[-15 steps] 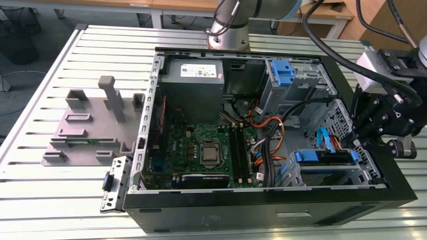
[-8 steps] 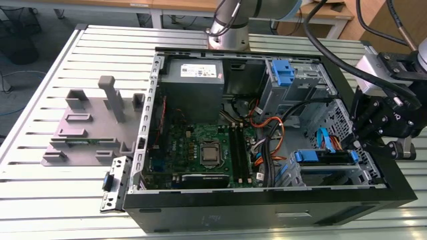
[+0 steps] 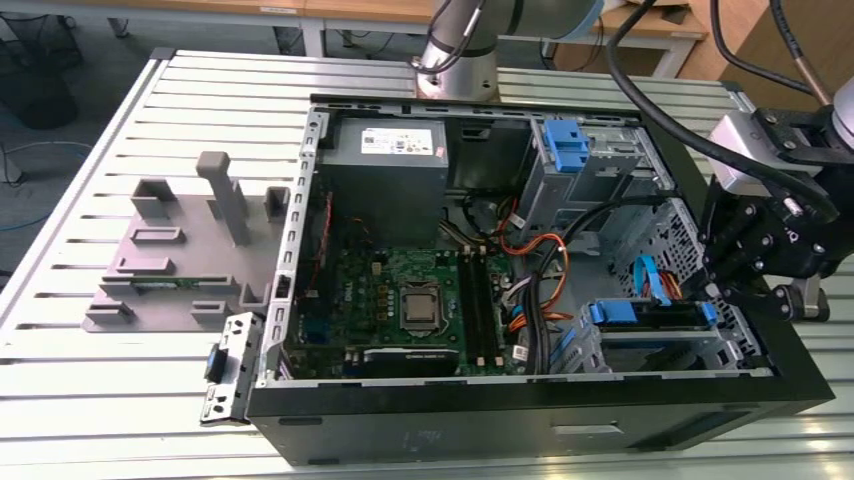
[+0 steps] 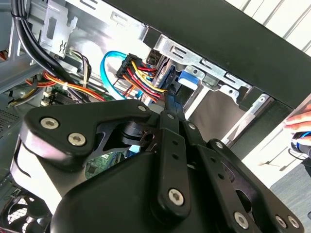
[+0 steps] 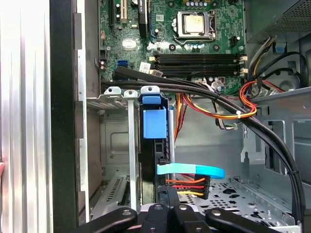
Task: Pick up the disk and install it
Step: 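Insert the second disk wire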
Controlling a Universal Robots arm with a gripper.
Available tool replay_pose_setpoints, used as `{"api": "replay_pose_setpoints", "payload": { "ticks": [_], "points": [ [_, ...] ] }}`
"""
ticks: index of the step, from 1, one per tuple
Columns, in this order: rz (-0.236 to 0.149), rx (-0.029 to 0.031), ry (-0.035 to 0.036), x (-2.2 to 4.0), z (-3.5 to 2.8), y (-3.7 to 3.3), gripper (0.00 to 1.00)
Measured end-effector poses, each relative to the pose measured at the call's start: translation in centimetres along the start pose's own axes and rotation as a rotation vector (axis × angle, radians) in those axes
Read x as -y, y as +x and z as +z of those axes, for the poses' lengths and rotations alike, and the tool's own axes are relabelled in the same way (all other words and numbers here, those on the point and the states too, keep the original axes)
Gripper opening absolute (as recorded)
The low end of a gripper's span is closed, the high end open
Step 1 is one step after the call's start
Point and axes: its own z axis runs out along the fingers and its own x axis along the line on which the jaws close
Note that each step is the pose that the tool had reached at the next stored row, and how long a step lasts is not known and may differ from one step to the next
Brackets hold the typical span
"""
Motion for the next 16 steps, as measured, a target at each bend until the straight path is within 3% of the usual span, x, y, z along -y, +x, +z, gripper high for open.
{"api": "replay_pose_setpoints", "payload": {
  "ticks": [11, 16],
  "points": [
    [0.0, -0.0003, 0.0, 0.01, 0.22, 0.02, 0.11],
    [0.0, -0.0003, 0.0001, 0.02, 0.64, 0.02, 0.11]
  ]
}}
